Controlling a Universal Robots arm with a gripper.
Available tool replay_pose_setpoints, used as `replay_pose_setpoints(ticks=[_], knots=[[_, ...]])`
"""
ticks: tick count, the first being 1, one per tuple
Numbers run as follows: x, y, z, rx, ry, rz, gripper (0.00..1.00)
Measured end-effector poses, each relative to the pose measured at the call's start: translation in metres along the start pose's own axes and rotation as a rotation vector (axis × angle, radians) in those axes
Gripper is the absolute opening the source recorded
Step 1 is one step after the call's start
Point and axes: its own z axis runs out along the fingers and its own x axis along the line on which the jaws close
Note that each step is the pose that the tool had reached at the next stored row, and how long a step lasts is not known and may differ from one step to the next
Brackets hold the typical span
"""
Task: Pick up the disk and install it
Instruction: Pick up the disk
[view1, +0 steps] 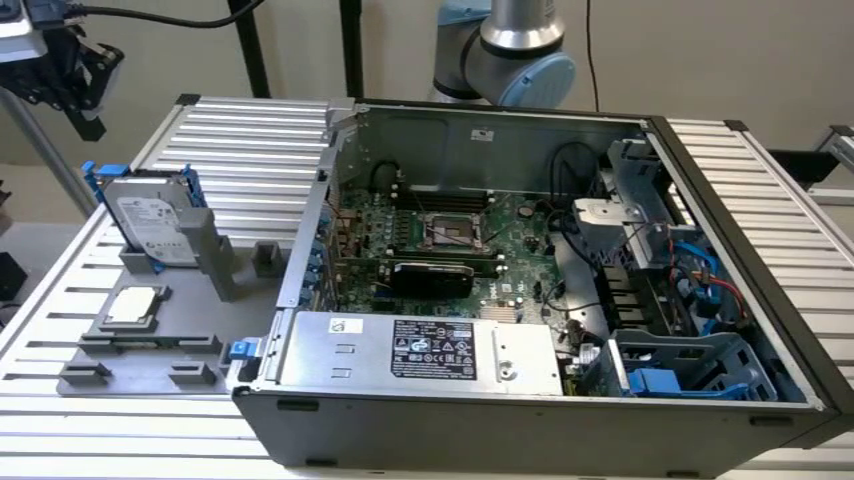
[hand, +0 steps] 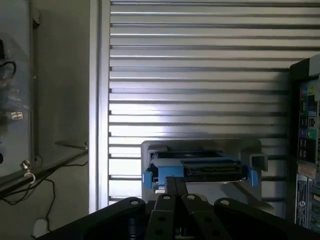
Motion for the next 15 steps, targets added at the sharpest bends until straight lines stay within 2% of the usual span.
replay_pose_setpoints(ticks=[15], knots=[[0.0, -0.0004, 0.008, -0.0014, 0.0128, -0.274, 0.0]])
